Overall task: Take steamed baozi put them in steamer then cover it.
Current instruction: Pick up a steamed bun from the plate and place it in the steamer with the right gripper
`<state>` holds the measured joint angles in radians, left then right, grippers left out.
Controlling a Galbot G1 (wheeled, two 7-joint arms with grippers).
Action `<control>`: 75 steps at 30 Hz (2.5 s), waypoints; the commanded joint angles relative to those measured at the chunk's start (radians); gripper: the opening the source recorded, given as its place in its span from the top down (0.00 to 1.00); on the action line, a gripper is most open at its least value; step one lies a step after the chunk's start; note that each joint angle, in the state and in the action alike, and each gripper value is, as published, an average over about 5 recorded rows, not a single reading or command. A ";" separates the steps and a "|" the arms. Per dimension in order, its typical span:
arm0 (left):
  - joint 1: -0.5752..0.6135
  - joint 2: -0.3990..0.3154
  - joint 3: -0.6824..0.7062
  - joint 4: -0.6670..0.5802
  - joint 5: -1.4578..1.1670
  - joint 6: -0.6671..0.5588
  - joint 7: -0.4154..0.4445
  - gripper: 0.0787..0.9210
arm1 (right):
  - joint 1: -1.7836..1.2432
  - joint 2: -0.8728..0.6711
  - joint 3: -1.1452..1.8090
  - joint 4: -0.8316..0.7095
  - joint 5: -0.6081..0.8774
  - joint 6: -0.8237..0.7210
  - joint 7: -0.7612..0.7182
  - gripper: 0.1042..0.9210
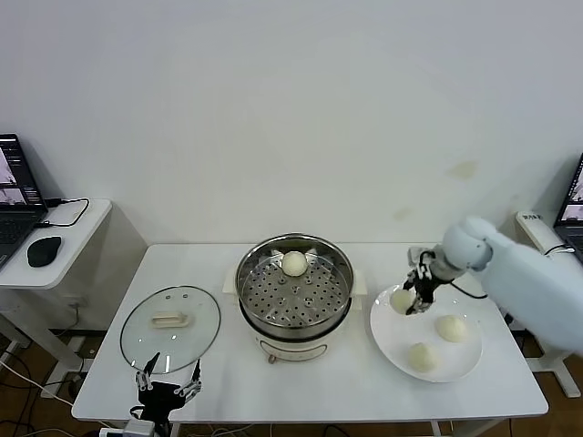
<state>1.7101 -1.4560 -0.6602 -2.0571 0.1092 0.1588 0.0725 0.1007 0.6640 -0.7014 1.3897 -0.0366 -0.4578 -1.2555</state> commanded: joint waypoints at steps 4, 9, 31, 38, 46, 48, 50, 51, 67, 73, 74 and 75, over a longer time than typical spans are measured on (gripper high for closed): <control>0.000 0.002 -0.013 -0.034 -0.001 0.003 -0.006 0.12 | 0.456 0.064 -0.244 0.026 0.237 -0.070 -0.079 0.41; 0.012 0.003 -0.020 -0.052 -0.004 -0.001 -0.016 0.12 | 0.534 0.202 -0.311 -0.015 0.296 -0.094 -0.082 0.41; 0.036 -0.001 -0.029 -0.094 0.005 -0.017 -0.050 0.12 | 0.403 0.701 -0.393 -0.254 0.336 -0.166 -0.050 0.41; 0.035 -0.005 -0.024 -0.097 -0.003 -0.016 -0.048 0.12 | 0.322 0.770 -0.400 -0.346 0.296 -0.165 -0.038 0.41; 0.024 -0.006 -0.018 -0.084 -0.008 -0.015 -0.048 0.12 | 0.260 0.823 -0.384 -0.413 0.232 -0.157 -0.016 0.41; 0.021 -0.006 -0.017 -0.080 -0.008 -0.015 -0.048 0.12 | 0.249 0.833 -0.378 -0.425 0.222 -0.156 -0.007 0.41; 0.019 -0.004 -0.016 -0.075 -0.008 -0.015 -0.048 0.12 | 0.238 0.840 -0.370 -0.435 0.215 -0.155 0.004 0.41; 0.018 -0.003 -0.015 -0.074 -0.008 -0.015 -0.047 0.12 | 0.232 0.844 -0.364 -0.441 0.211 -0.154 0.010 0.41; 0.010 -0.001 -0.013 -0.066 -0.009 -0.014 -0.045 0.12 | 0.224 0.826 -0.342 -0.439 0.201 -0.156 0.048 0.32; 0.010 -0.006 -0.009 -0.067 -0.006 -0.013 -0.044 0.12 | 0.266 0.721 -0.332 -0.339 0.244 -0.165 0.036 0.14; 0.010 -0.006 -0.008 -0.067 -0.006 -0.013 -0.043 0.12 | 0.276 0.691 -0.330 -0.306 0.252 -0.166 0.033 0.13; 0.009 -0.007 -0.008 -0.067 -0.006 -0.013 -0.042 0.12 | 0.286 0.660 -0.327 -0.273 0.259 -0.166 0.030 0.13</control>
<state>1.7200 -1.4622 -0.6696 -2.1243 0.1018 0.1448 0.0281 0.3527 1.4404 -1.0396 1.0026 0.1883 -0.6215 -1.2244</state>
